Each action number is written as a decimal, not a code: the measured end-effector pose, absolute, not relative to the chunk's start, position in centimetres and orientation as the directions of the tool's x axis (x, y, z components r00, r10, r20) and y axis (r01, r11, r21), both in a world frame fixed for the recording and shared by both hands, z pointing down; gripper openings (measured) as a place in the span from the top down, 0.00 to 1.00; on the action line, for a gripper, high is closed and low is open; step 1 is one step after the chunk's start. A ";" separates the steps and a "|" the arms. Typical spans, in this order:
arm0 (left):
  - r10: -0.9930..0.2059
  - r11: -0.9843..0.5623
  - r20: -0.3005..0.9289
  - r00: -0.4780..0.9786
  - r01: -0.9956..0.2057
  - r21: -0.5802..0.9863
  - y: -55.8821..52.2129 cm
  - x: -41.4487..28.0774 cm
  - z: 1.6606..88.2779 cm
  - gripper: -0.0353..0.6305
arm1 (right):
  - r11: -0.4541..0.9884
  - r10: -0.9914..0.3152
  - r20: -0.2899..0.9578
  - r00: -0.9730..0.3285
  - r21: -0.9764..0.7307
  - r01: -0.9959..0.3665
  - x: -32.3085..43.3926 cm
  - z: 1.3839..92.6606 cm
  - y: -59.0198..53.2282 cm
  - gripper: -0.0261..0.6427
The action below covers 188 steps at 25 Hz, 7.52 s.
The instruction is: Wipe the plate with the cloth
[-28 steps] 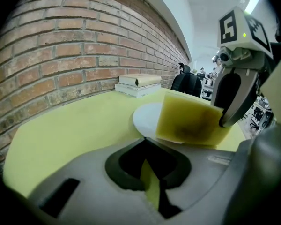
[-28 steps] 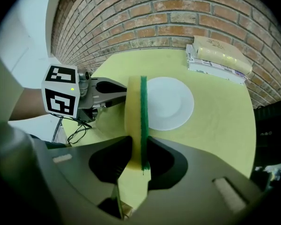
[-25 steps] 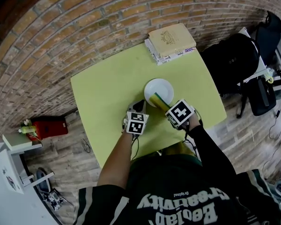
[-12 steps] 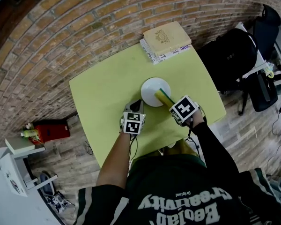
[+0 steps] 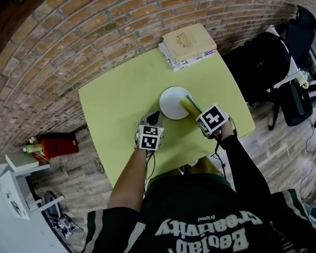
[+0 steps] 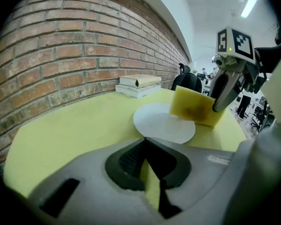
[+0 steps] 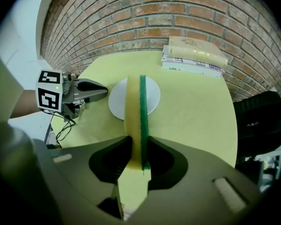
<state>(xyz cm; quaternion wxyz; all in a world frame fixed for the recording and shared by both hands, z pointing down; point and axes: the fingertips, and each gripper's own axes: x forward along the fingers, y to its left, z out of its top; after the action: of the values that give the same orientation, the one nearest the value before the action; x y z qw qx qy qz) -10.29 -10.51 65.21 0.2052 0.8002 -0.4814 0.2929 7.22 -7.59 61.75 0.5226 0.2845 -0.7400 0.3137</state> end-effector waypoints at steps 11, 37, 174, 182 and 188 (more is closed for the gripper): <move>-0.646 -0.452 0.669 0.368 -0.890 0.054 -10.6 -10.2 65.0 0.94 | 0.621 -0.130 0.958 -0.256 -0.123 -0.774 9.0 61.7 -8.9 0.79; -0.666 -0.430 0.663 0.343 -0.902 0.035 -10.6 -10.1 64.8 0.94 | 0.699 -0.029 0.914 -0.404 -0.270 -0.662 2.4 60.7 -4.0 0.79; -0.599 -0.477 0.716 0.358 -0.878 0.040 -7.2 -6.6 65.6 0.94 | 0.664 -0.033 0.903 -0.427 -0.300 -0.685 5.1 61.7 -2.8 0.79; -0.596 -0.475 0.718 0.360 -0.879 0.046 -7.2 -6.9 65.8 0.94 | 0.631 -0.074 0.915 -0.396 -0.265 -0.729 7.5 61.8 -4.0 0.79; -0.596 -0.475 0.715 0.364 -0.878 0.051 -7.2 -6.8 65.8 0.94 | 0.601 -0.095 0.920 -0.379 -0.250 -0.759 9.2 61.8 -4.7 0.79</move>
<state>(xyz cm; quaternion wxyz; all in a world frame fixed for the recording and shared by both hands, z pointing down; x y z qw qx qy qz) -6.81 -7.18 65.77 0.2191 0.7963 -0.4630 0.3218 9.24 -4.74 61.80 0.4800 0.2829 -0.7550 0.3457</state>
